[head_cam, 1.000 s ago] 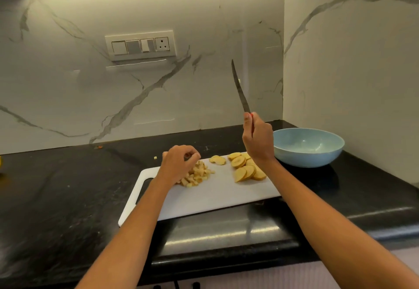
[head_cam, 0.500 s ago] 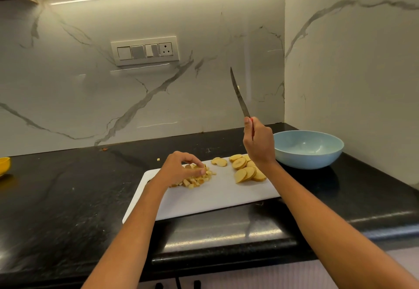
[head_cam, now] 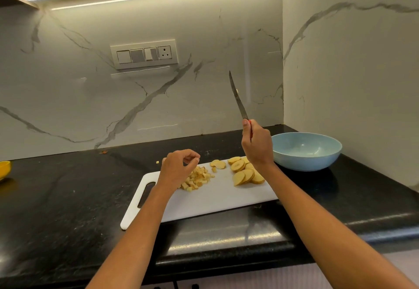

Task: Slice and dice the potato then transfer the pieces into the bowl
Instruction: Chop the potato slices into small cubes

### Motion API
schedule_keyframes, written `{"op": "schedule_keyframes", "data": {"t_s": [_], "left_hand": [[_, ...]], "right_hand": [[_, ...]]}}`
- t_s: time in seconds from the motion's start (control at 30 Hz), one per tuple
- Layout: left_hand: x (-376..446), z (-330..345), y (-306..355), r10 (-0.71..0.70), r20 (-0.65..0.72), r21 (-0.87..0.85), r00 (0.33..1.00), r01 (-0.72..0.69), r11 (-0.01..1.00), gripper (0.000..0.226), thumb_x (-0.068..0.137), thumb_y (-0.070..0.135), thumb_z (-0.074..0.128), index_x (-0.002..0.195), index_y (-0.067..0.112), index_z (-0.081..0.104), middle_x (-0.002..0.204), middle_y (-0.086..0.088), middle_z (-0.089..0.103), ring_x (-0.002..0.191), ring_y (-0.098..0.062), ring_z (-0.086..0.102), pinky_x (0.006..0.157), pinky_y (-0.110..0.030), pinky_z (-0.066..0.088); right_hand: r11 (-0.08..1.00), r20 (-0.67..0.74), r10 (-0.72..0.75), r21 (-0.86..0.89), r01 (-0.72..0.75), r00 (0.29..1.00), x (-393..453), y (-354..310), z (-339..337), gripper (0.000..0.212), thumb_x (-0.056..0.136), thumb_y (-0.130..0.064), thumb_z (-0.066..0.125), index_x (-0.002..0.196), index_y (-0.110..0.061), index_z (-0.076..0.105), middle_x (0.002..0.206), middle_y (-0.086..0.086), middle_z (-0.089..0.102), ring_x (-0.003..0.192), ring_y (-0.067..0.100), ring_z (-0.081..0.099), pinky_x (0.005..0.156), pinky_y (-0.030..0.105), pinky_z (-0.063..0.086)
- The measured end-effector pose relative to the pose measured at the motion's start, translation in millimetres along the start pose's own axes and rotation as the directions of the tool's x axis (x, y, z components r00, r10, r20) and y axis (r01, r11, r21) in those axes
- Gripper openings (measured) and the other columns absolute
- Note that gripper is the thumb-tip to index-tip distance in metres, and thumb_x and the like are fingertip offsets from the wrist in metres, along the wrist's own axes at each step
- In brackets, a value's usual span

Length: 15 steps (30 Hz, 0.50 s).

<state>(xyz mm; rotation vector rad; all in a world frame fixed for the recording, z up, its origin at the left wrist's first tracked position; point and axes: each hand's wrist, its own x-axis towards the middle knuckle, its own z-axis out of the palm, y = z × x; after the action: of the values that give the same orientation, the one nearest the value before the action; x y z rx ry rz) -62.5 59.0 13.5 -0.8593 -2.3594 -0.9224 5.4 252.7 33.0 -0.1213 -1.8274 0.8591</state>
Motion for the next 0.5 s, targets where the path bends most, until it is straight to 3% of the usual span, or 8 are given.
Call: {"op": "schedule_keyframes", "data": {"t_s": [0.1,0.2,0.27,0.33,0.5], "left_hand": [[5,6,10,-0.006,-0.023,0.042,1.000,0.007,0.999,0.017,0.088,0.026,0.062,0.102,0.020,0.070,0.091,0.004,0.069,0.086,-0.011,0.062,0.092,-0.045,0.048],[8,15,24,0.005,0.226,0.044,0.974,-0.016,0.999,0.019,0.086,0.037,0.062,0.102,0.027,0.068,0.099,0.012,0.066,0.098,-0.007,0.057,0.099,-0.039,0.037],[8,22,31,-0.007,0.350,0.188,0.937,-0.063,0.980,0.020,0.088,0.038,0.059,0.103,0.028,0.067,0.116,0.009,0.062,0.112,-0.010,0.050,0.097,-0.033,0.027],[9,25,33,-0.008,0.377,0.280,0.926,-0.105,0.954,0.019,0.090,0.036,0.057,0.103,0.027,0.068,0.120,0.008,0.060,0.116,-0.013,0.048,0.093,-0.033,0.028],[7,17,28,-0.012,0.315,0.362,0.949,-0.109,0.926,0.016,0.090,0.035,0.056,0.094,0.023,0.065,0.099,0.007,0.065,0.098,-0.009,0.050,0.089,-0.033,0.026]], "right_hand": [[1.000,0.002,0.011,0.002,-0.011,1.000,2,1,0,0.032,0.099,-0.022,0.043,0.085,-0.001,0.061,0.059,-0.010,0.047,0.050,0.004,0.045,0.049,0.010,0.032],[1.000,0.007,0.022,0.011,-0.023,1.000,4,2,1,0.032,0.099,-0.023,0.042,0.083,-0.002,0.060,0.057,-0.014,0.043,0.050,0.004,0.045,0.048,0.008,0.032],[1.000,0.007,0.018,0.018,-0.018,1.000,5,2,1,0.032,0.099,-0.023,0.042,0.083,-0.002,0.059,0.058,-0.014,0.044,0.051,0.005,0.046,0.049,0.009,0.033],[1.000,0.008,0.013,0.021,-0.013,1.000,5,2,2,0.031,0.099,-0.023,0.042,0.083,-0.003,0.059,0.059,-0.013,0.045,0.051,0.005,0.046,0.049,0.009,0.034],[1.000,0.004,0.015,0.024,-0.015,1.000,5,2,0,0.030,0.100,-0.023,0.042,0.083,-0.003,0.059,0.058,-0.015,0.043,0.050,0.004,0.045,0.048,0.007,0.031]]}}
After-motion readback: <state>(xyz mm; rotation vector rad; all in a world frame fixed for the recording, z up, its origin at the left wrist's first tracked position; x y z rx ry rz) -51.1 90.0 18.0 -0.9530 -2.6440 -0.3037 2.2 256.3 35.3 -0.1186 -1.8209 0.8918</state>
